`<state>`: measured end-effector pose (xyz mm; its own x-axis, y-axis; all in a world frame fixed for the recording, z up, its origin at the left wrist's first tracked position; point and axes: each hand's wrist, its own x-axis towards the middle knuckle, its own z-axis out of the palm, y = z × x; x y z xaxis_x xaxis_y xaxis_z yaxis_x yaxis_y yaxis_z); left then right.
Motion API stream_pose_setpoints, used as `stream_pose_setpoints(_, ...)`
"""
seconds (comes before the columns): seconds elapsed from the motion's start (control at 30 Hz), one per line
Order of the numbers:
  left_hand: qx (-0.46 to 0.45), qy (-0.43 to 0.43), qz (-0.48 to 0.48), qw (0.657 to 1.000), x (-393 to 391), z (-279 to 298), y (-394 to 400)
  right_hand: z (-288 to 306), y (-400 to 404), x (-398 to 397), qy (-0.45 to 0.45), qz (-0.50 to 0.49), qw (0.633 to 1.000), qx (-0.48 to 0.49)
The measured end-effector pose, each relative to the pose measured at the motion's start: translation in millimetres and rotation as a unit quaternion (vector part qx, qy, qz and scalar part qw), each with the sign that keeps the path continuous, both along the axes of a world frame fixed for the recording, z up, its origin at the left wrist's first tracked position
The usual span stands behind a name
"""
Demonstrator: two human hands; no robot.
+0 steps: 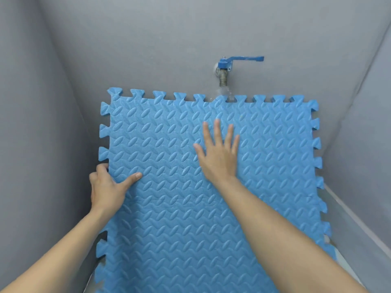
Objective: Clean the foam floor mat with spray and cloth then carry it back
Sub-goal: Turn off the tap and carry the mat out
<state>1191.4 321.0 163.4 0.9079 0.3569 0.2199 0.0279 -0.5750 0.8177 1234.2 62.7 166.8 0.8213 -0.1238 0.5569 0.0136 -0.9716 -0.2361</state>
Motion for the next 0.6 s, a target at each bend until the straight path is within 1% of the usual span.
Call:
stream_pose_setpoints(0.03,-0.002,0.003,0.001,1.0,1.6,-1.0,-2.1,-14.8,26.0,-7.1,-0.003,0.07,0.995,-0.075)
stream_pose_setpoints(0.07,-0.003,0.007,0.003,1.0,2.1,-1.7,-4.2,-38.4,48.2,-19.9,-0.006,0.144,0.979,-0.142)
stream_pose_setpoints(0.13,-0.006,0.01,0.002,1.0,1.6,-2.6,-7.4,-99.5,71.5,-63.8,0.019,0.277,0.924,-0.262)
stream_pose_setpoints(0.2,-0.008,0.01,-0.004,1.0,0.0,-2.4,-9.3,-153.6,49.3,-108.2,0.058,0.364,0.858,-0.358)
stream_pose_setpoints(0.23,-0.008,0.013,-0.006,1.0,-0.8,-1.9,-9.5,-167.3,24.1,-120.3,0.06,0.385,0.837,-0.385)
stream_pose_setpoints(0.27,-0.006,0.018,-0.008,1.0,-1.6,-1.4,-9.2,-171.2,-5.5,-123.9,0.047,0.381,0.835,-0.394)
stream_pose_setpoints(0.3,-0.003,0.024,-0.008,1.0,-2.5,-0.9,-8.7,-167.8,-36.1,-121.7,0.024,0.345,0.854,-0.389)
stream_pose_setpoints(0.33,0.0,0.027,-0.008,1.0,-2.6,-0.8,-8.4,-158.4,-67.0,-117.2,0.004,0.276,0.892,-0.358)
stream_pose_setpoints(0.37,0.002,0.028,-0.008,1.0,-1.7,-0.6,-8.2,-145.8,-99.1,-112.1,-0.004,0.184,0.936,-0.3)
stream_pose_setpoints(0.4,0.003,0.029,-0.007,1.0,-1.2,-0.3,-8.5,-133.2,-130.3,-110.6,0.008,0.081,0.971,-0.225)
stream_pose_setpoints(0.43,0.003,0.032,-0.004,0.999,-0.6,-0.9,-8.8,-123.2,-156.3,-115.1,0.027,-0.013,0.99,-0.137)
stream_pose_setpoints(0.47,0.004,0.037,-0.001,0.999,0.1,-1.7,-9.5,-118.9,-173.4,-124.0,0.055,-0.08,0.993,-0.061)
stream_pose_setpoints(0.5,0.005,0.041,0.001,0.999,0.7,-2.8,-10.4,-121.7,-182.5,-137.7,0.08,-0.104,0.991,-0.033)
stream_pose_setpoints(0.53,0.006,0.043,0.002,0.999,1.0,-3.8,-11.8,-135.4,-184.8,-154.1,0.092,-0.087,0.99,-0.063)
stream_pose_setpoints(0.57,0.006,0.045,0.004,0.999,1.7,-4.9,-13.1,-156.1,-180.0,-172.1,0.101,-0.024,0.986,-0.132)
stream_pose_setpoints(0.6,0.006,0.046,0.006,0.999,2.8,-5.8,-14.1,-178.8,-165.6,-193.1,0.107,0.079,0.965,-0.224)
